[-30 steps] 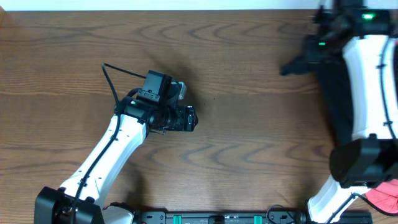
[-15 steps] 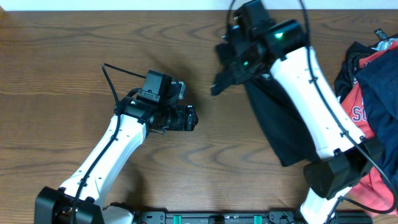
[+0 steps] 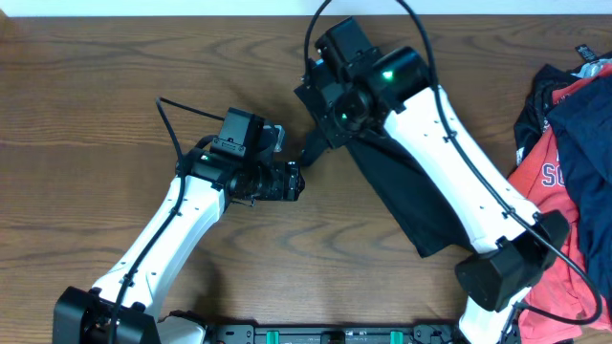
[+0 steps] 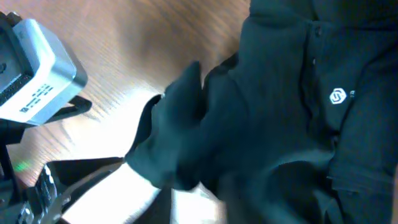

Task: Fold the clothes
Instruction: 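Pull the black shirt left toward the left gripper, then grasp the black shirt's sleeve edge with the left gripper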

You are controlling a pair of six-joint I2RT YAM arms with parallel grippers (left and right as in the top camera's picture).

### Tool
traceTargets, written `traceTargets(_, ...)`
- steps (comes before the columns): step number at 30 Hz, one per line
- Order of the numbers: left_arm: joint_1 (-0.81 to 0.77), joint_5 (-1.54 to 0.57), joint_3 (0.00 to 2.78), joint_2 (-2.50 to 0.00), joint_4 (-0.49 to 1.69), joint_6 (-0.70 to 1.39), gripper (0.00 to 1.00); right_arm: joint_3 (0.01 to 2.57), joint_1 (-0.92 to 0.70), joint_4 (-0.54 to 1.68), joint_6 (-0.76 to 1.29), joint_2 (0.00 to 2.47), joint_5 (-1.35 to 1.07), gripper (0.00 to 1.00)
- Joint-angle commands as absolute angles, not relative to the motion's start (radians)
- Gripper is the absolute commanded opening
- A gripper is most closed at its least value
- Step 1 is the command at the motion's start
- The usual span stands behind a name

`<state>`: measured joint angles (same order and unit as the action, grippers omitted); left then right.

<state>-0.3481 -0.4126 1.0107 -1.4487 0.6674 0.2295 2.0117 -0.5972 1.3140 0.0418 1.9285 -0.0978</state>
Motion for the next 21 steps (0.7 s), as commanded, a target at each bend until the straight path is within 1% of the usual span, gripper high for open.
traceTargets(1,-0.350,-0.411,1.031,-1.452,0.664,0.231,0.80,2.025,-0.597,1.312,0.081,1.960,-0.069,0.99)
traceTargets(5,-0.350,-0.411,1.031,-1.452,0.665,0.231,0.80,2.025,-0.545,1.317,0.108,1.958,0.007,0.99)
traceTargets(8,-0.350,-0.397,1.031,-1.452,0.660,0.231,0.81,2.030,-0.474,1.328,0.136,1.957,0.031,0.99)
traceTargets(11,-0.350,-0.310,1.031,-1.455,0.660,0.231,0.81,2.038,-0.382,1.359,0.146,1.957,0.030,0.99)
traceTargets(12,-0.350,-0.284,1.031,-1.461,0.659,0.231,0.82,2.043,-0.347,1.374,0.146,1.957,0.030,0.99)
traceTargets(13,-0.349,-0.279,1.031,-1.472,0.656,0.231,0.86,2.048,-0.310,1.390,0.145,1.957,0.030,0.99)
traceTargets(17,-0.348,-0.294,1.031,-1.542,0.653,0.230,0.87,2.079,-0.184,1.458,0.141,1.954,0.024,0.99)
traceTargets(21,-0.348,-0.387,1.031,-1.637,0.628,0.230,0.88,2.107,-0.113,1.502,0.121,1.935,0.003,0.99)
